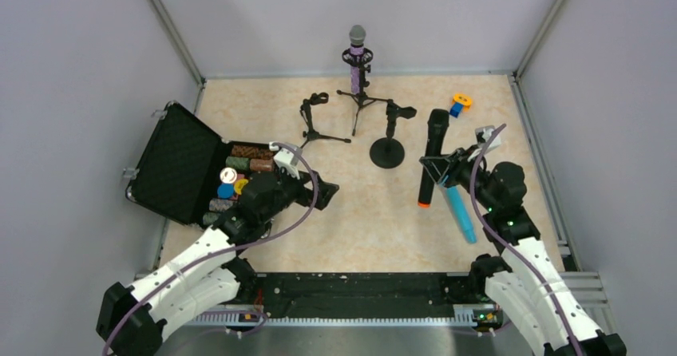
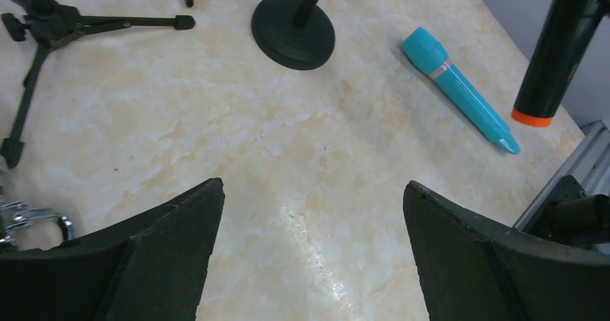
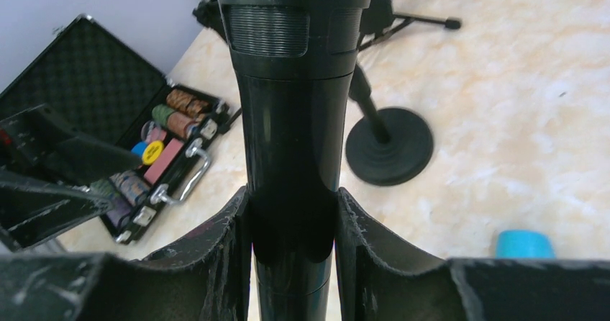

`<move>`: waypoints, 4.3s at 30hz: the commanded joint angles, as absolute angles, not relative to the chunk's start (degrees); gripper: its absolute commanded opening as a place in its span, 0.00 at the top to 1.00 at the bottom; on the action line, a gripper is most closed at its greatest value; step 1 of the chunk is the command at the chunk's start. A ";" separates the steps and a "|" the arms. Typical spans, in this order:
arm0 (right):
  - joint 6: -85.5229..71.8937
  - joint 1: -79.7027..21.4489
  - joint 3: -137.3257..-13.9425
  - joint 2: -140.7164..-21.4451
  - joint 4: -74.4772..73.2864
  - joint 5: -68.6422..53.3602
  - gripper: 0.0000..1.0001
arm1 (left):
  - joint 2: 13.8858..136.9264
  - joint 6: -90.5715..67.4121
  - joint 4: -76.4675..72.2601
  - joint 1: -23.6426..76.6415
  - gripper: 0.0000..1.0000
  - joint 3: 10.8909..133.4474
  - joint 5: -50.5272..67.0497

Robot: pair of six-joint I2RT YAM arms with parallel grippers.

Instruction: Attach the microphones to the stand

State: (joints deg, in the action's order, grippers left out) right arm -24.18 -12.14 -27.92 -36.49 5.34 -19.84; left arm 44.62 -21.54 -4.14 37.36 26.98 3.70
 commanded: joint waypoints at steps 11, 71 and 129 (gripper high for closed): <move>-38.61 -12.22 -24.23 -32.76 23.08 -32.18 1.00 | 59.77 -33.67 -22.76 39.12 0.01 35.19 29.14; -58.42 -12.25 -24.66 -46.37 42.21 -53.08 0.07 | 76.62 -32.05 -28.30 53.87 1.00 42.78 28.74; -44.79 -15.29 -17.84 -45.45 37.39 -42.21 1.00 | 69.74 -40.02 -45.27 52.24 0.06 26.94 10.71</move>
